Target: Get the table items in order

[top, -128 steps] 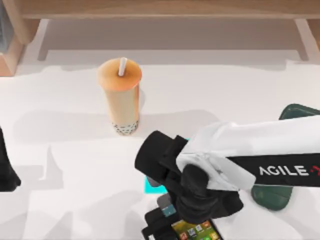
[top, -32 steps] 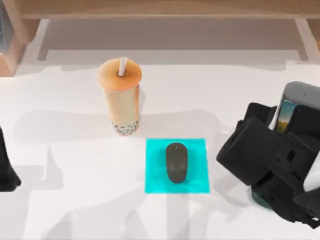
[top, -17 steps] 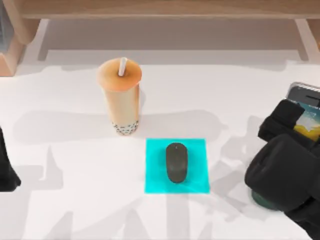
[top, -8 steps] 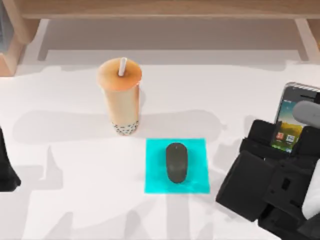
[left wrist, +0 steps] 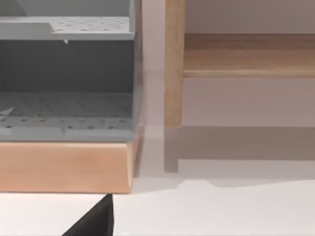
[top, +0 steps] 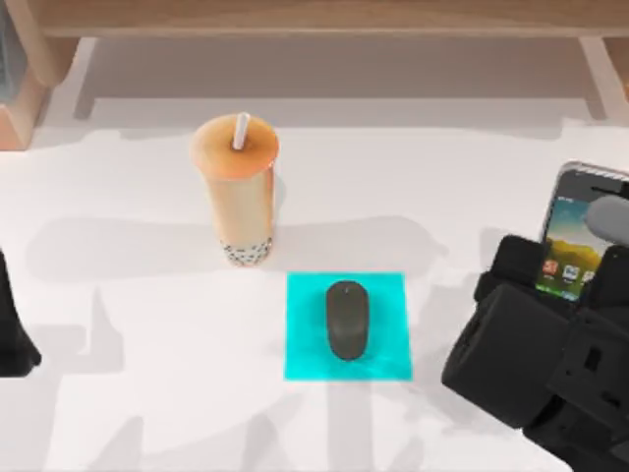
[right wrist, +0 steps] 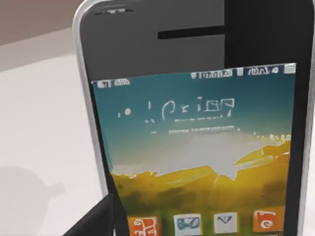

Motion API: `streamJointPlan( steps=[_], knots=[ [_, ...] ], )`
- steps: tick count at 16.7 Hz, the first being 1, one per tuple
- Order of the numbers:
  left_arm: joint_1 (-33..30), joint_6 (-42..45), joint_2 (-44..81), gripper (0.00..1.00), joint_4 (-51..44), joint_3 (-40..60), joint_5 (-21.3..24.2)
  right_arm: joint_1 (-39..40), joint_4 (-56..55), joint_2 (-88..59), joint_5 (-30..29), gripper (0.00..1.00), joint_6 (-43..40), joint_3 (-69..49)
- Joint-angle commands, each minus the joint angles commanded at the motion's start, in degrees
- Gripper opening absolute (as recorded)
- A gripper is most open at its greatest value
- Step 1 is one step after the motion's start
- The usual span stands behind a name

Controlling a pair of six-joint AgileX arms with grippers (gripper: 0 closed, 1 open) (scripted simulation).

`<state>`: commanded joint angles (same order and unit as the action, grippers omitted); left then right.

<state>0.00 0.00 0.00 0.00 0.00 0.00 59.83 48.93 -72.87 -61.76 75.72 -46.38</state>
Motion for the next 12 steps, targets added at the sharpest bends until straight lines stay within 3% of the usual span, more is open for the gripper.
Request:
streamJointPlan(
  steps=[6, 12],
  knots=[
    [0.00, 0.00, 0.00, 1.00, 0.00, 0.00, 0.00, -10.54, -20.61, 22.20, 19.71, 1.00, -22.30, 11.12],
    [0.00, 0.00, 0.00, 1.00, 0.00, 0.00, 0.00, -32.65, -40.49, 50.04, 43.75, 1.00, -51.19, 28.19]
  ],
)
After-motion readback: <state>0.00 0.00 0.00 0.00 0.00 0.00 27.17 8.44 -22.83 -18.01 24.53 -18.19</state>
